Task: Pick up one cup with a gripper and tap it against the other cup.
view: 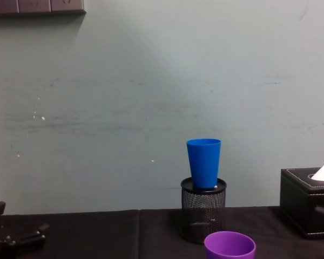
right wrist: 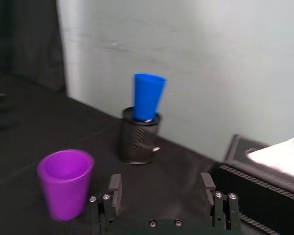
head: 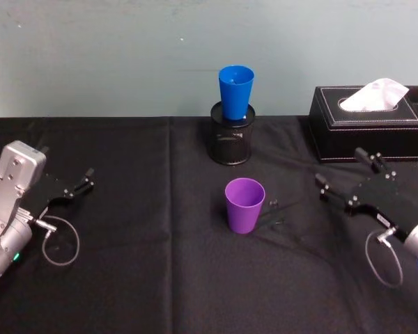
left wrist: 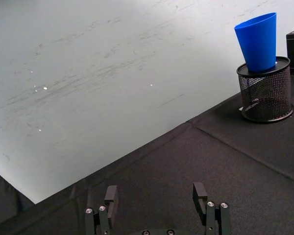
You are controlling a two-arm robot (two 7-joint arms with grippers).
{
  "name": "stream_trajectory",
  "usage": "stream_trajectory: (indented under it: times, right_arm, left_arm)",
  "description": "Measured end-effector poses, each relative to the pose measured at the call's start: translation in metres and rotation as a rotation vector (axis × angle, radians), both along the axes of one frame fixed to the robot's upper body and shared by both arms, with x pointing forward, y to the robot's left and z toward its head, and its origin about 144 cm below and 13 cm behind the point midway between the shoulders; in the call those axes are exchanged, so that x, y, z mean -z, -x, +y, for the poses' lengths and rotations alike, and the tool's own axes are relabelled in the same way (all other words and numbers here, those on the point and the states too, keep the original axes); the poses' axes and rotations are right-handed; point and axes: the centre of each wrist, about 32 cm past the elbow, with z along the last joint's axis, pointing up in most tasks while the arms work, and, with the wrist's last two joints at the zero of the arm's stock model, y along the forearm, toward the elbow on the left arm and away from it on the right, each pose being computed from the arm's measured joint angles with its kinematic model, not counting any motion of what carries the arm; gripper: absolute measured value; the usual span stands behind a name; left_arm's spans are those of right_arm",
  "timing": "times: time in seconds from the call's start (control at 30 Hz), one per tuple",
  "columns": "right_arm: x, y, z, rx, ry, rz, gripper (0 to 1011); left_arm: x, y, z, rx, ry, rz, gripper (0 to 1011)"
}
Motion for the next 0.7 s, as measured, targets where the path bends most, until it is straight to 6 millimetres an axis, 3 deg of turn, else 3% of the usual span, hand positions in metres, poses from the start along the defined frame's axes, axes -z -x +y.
stream_trajectory:
  times: [0.33,0.7]
  right_arm:
    - [0.019,0.008,-0.004,-0.149,-0.056,0.115,1003]
    - [0.029,-0.005,0.016,-0.265,-0.056,0.178,1003]
  left_arm:
    - [0.000,0.000,0.000,0.000,0.000,0.000,1000]
    - [0.000,0.000,0.000,0.000,0.000,0.000,1000]
